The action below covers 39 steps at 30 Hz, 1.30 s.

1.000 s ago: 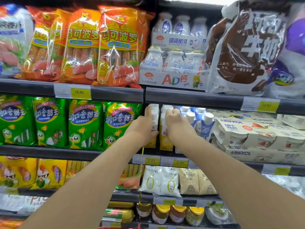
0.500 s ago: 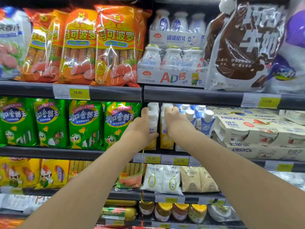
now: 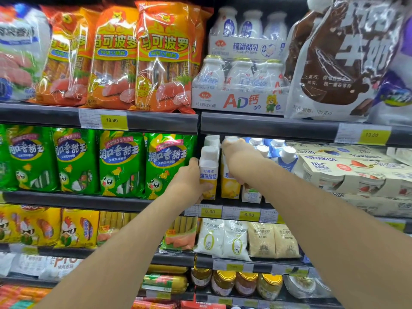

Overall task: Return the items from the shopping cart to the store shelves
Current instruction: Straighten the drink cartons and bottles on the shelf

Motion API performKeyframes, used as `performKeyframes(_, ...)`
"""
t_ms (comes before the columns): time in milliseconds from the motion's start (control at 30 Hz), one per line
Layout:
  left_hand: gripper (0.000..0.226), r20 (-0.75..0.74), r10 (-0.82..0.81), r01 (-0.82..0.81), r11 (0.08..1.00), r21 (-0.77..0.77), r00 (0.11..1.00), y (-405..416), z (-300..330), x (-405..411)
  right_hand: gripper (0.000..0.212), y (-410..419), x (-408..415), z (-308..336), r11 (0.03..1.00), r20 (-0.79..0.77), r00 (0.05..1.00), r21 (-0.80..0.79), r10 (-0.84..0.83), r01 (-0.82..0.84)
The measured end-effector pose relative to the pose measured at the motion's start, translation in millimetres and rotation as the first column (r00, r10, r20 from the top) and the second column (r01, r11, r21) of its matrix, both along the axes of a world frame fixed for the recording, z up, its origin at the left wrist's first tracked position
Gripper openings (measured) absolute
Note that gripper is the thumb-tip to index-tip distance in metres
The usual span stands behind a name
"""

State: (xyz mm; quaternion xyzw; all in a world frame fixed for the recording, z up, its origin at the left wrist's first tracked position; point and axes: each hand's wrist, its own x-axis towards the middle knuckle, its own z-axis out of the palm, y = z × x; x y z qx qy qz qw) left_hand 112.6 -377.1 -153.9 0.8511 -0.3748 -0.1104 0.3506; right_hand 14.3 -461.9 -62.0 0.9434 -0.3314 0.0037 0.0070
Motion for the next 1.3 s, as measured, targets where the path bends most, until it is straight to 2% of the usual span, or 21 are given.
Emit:
performKeyframes(133, 0.04, -0.017, 0.005, -0.005, 1.0, 0.008, 1.0, -0.3, 1.0, -0.6, 0.037, -2.2, 1.5, 1.3, 1.0, -0.032, 0.999, 0.02, -0.002, 0.002)
performKeyframes(400, 0.039, -0.035, 0.01, -0.01, 1.0, -0.003, 0.999, 1.0, 1.4, -2.1, 0.039, 1.4, -2.1, -1.5, 0.999, -0.037, 0.999, -0.036, 0.013, -0.015)
performKeyframes(533, 0.036, -0.026, 0.011, -0.011, 1.0, -0.002, 1.0, 2.1, 1.6, -3.4, 0.059, 4.6, -14.2, -10.8, 0.993, 0.115, 0.992, -0.11, 0.057, -0.044)
performKeyframes(633, 0.031, -0.025, 0.013, -0.013, 1.0, 0.004, 1.0, 4.1, -4.8, -3.1, 0.072, 9.6, -38.3, -32.7, 0.977, 0.338, 0.926, -0.182, 0.168, -0.111)
performKeyframes(700, 0.03, -0.03, 0.016, -0.016, 1.0, -0.003, 0.999, 5.2, -11.7, -1.5, 0.063, 15.6, -59.5, -53.3, 0.966, 0.444, 0.863, -0.201, 0.24, -0.166)
performKeyframes(800, 0.027, -0.022, 0.031, -0.031, 1.0, 0.004, 0.999, 4.1, -18.1, 0.1, 0.047, 16.7, -83.9, -89.6, 0.985, 0.513, 0.846, 0.006, 0.145, -0.172)
performKeyframes(900, 0.028, -0.005, 0.052, -0.052, 0.999, -0.001, 0.999, 1.1, -19.6, -1.2, 0.052, 7.0, -85.4, -112.5, 0.976, 0.446, 0.895, 0.192, 0.009, -0.106)
performKeyframes(1167, 0.026, 0.014, 0.098, -0.098, 0.995, 0.008, 0.995, -0.1, -20.0, -6.1, 0.051, -2.8, -75.0, -118.3, 0.967, 0.463, 0.886, 0.219, 0.014, -0.13)
performKeyframes(1300, 0.025, 0.027, 0.103, -0.103, 0.995, 0.009, 0.994, 2.8, -17.1, -10.9, 0.044, -8.2, -76.8, -121.2, 0.957, 0.494, 0.87, 0.258, -0.013, -0.132)
